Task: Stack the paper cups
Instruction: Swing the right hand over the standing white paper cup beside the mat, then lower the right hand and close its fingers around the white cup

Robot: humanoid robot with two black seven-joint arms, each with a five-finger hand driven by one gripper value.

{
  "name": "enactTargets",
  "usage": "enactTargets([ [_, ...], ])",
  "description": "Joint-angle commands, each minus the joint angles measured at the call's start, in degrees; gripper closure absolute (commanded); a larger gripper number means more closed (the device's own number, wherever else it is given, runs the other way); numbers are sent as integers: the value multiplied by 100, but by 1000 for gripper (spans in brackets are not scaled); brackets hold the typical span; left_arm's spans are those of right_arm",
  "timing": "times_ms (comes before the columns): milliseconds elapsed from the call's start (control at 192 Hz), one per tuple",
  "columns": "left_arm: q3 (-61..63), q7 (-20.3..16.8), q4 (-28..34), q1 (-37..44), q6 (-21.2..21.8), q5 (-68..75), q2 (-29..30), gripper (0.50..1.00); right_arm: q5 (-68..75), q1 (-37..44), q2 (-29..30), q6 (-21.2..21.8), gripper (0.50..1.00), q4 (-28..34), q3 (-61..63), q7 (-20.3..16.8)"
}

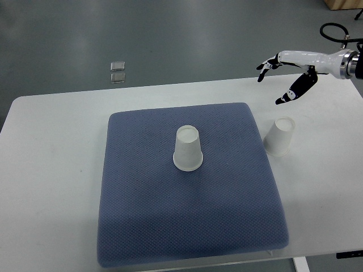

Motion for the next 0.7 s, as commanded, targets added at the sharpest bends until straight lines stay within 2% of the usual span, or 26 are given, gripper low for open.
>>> enactTargets([
  [0,0,0,0,0,0,1,0,500,-750,1,-1,19,587,104,-29,132],
  [271,0,0,0,0,0,1,0,500,-1278,18,96,-87,589,157,-487,193],
  [517,0,0,0,0,0,1,0,500,-1305,-70,166,-711,587,8,-987,185],
  [694,0,0,0,0,0,1,0,500,-1305,-272,324,-992,587,-291,-1190,185],
])
